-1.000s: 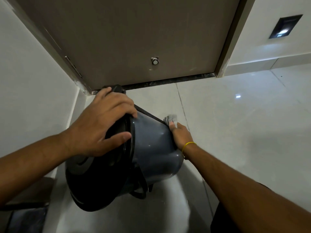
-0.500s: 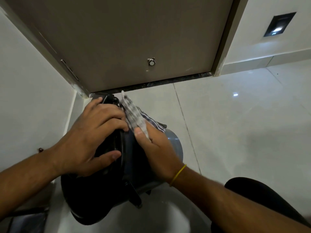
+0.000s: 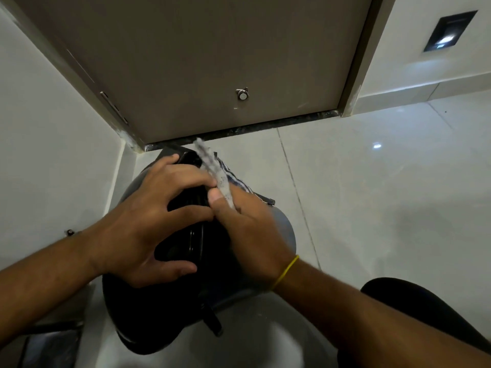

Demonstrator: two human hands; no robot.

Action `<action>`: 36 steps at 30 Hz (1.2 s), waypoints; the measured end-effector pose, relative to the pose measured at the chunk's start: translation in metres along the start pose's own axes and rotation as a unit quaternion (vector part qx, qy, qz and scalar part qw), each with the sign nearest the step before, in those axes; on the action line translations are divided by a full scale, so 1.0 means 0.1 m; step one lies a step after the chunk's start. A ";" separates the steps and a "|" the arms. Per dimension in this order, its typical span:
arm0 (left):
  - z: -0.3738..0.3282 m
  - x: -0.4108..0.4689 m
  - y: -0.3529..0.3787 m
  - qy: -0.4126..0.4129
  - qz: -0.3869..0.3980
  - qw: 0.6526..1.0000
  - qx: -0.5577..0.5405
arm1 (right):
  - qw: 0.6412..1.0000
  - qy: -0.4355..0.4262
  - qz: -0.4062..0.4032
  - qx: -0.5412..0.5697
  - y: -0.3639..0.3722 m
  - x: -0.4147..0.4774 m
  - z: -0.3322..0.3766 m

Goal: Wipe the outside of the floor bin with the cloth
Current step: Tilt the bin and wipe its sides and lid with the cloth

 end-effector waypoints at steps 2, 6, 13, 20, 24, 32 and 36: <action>-0.03 -0.05 0.01 0.005 -0.002 1.000 -0.001 | 0.999 -0.043 0.010 -0.028 0.00 -0.08 0.06; -0.08 -0.09 -0.01 0.007 -0.027 0.999 -0.023 | 0.999 -0.040 0.028 0.003 0.04 0.02 -0.20; -0.08 -0.07 0.09 0.021 0.038 0.999 0.023 | 0.950 0.283 -0.078 -0.102 -0.55 0.55 -1.11; -0.08 0.05 0.02 0.002 -0.053 0.999 -0.010 | 0.992 0.088 -0.085 -0.014 -0.28 0.29 -0.51; 0.10 0.13 -0.09 -0.211 -0.211 0.951 -0.082 | 0.996 -0.027 -0.072 -0.042 -0.07 0.02 -0.21; 0.28 0.27 0.00 -0.309 -0.058 0.948 -0.047 | 0.991 -0.106 -0.082 -0.018 -0.07 0.05 -0.27; 0.24 0.23 0.00 -0.301 -0.051 0.950 -0.060 | 0.987 0.031 -0.153 0.047 -0.17 0.25 -0.55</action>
Point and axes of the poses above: each hand's wrist, its own x-axis towards the middle knuckle, its own y-axis out of the palm, z = x × y, the point moved 6 cm from there along x, towards the middle knuckle, and after that the axes turned 11 degrees about y, right-handed, at the moved point
